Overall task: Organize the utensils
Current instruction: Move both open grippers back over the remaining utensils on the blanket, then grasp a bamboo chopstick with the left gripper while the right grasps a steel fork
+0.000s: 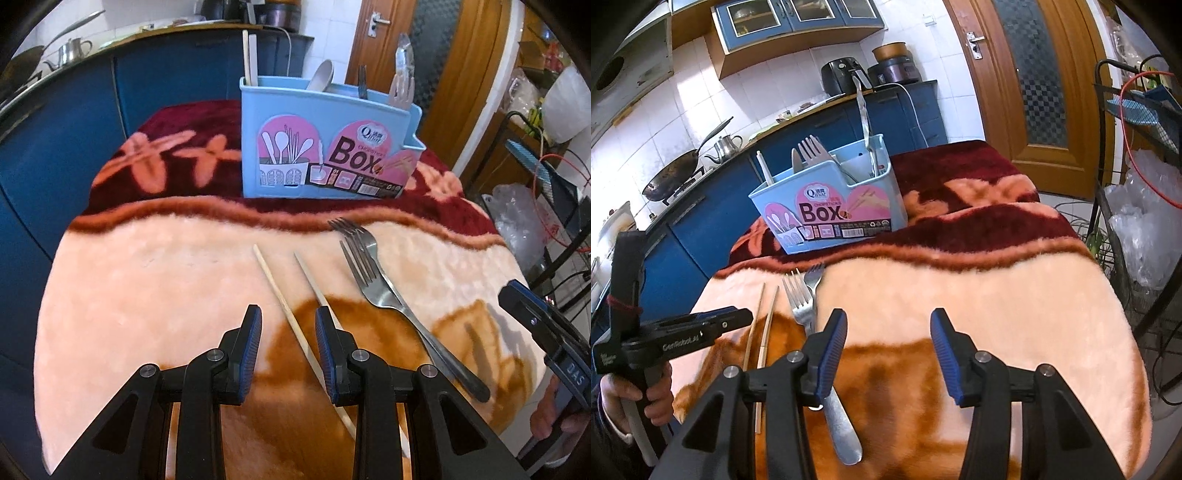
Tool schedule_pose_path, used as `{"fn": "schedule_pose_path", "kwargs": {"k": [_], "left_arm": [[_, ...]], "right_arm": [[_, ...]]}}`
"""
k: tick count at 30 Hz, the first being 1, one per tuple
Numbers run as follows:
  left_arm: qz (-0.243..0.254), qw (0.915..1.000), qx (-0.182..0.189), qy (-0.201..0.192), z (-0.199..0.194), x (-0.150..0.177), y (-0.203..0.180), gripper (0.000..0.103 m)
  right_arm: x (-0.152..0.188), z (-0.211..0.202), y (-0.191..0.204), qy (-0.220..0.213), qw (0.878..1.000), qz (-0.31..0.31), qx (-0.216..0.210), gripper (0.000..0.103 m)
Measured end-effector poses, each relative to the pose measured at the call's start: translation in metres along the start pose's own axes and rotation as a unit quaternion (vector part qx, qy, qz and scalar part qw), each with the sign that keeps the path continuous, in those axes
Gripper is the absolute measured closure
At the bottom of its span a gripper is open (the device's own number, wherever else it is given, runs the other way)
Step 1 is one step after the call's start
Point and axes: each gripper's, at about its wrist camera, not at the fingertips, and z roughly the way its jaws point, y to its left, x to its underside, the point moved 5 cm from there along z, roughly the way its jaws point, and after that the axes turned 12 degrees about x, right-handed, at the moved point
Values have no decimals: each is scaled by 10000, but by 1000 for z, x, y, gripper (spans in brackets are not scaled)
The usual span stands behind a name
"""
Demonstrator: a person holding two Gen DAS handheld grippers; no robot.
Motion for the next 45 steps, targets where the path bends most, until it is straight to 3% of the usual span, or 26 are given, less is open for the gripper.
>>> {"fn": "schedule_pose_path", "kwargs": {"k": [5, 9, 16, 24, 29, 35, 39, 45], "left_arm": [[-68, 9997, 156, 198, 10, -7, 7, 73], [-393, 9970, 448, 485, 25, -9, 18, 89], [-527, 9957, 681, 349, 24, -10, 24, 99], [-569, 9945, 855, -198, -3, -14, 25, 99], [-351, 9946, 601, -765, -28, -22, 23, 99], [-183, 9924, 397, -1147, -46, -27, 27, 99], [-159, 9906, 388, -1306, -52, -28, 30, 99], [-169, 9880, 428, -1472, -57, -31, 33, 99]], "right_arm": [[1, 4, -2, 47, 10000, 0, -15, 52], [4, 7, -1, 89, 10000, 1, -24, 52], [4, 12, 6, 164, 9998, -87, -29, 52], [4, 17, 24, 246, 9992, -275, -145, 52], [-1, 24, 37, 347, 9982, -416, -255, 52], [-16, 45, 52, 608, 9958, -558, -398, 53], [-22, 62, 62, 937, 9917, -635, -615, 65], [-31, 86, 77, 1381, 9842, -686, -869, 68]]}}
